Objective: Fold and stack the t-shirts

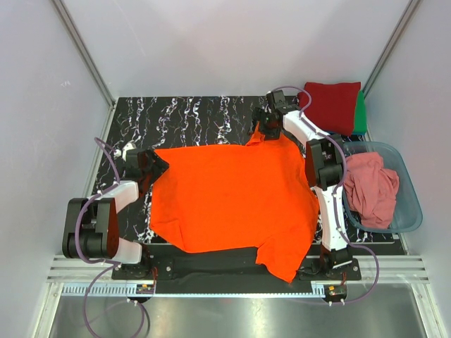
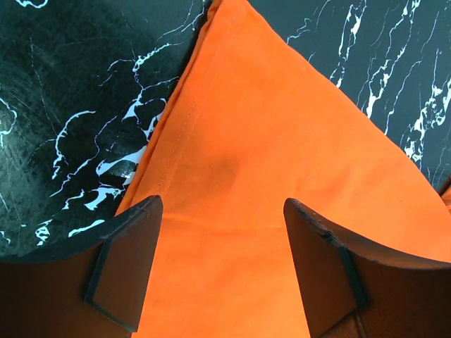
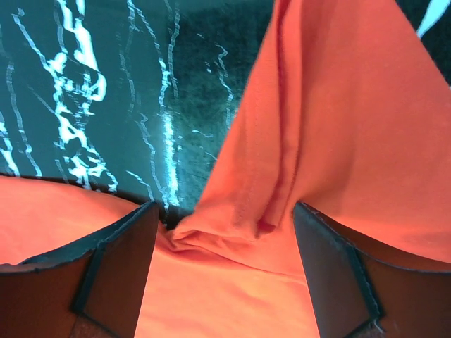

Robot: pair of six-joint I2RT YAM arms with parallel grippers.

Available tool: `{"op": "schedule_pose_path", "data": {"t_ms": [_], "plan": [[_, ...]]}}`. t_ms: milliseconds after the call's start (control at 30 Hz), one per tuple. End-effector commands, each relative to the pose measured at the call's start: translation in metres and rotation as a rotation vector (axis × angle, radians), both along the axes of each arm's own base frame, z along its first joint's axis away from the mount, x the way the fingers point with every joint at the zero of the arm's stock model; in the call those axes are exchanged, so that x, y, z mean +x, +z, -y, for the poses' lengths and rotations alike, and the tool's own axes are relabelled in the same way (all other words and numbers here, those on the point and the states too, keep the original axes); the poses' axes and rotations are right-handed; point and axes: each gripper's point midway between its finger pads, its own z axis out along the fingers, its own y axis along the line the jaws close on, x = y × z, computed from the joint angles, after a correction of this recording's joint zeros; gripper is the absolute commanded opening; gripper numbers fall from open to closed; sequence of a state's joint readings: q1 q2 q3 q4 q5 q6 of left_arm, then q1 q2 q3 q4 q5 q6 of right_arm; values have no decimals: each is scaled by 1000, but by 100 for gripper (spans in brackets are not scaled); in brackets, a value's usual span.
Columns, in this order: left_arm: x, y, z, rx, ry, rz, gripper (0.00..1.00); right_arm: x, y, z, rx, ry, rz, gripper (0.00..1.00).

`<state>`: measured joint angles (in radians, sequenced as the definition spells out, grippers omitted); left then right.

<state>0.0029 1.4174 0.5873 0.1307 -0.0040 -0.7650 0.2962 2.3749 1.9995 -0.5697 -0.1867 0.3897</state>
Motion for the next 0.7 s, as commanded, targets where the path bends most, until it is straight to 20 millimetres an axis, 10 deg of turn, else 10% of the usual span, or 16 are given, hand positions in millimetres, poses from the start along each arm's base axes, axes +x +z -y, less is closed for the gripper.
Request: {"op": "schedule_pose_path", "data": {"t_ms": [0, 433, 667], "plan": [[13, 17, -1, 3, 3, 84, 74, 12, 17, -17, 53, 16, 49, 84], [12, 16, 4, -13, -20, 83, 73, -2, 12, -32, 64, 38, 22, 74], [13, 17, 4, -15, -21, 84, 73, -4, 12, -34, 61, 37, 19, 43]]}}
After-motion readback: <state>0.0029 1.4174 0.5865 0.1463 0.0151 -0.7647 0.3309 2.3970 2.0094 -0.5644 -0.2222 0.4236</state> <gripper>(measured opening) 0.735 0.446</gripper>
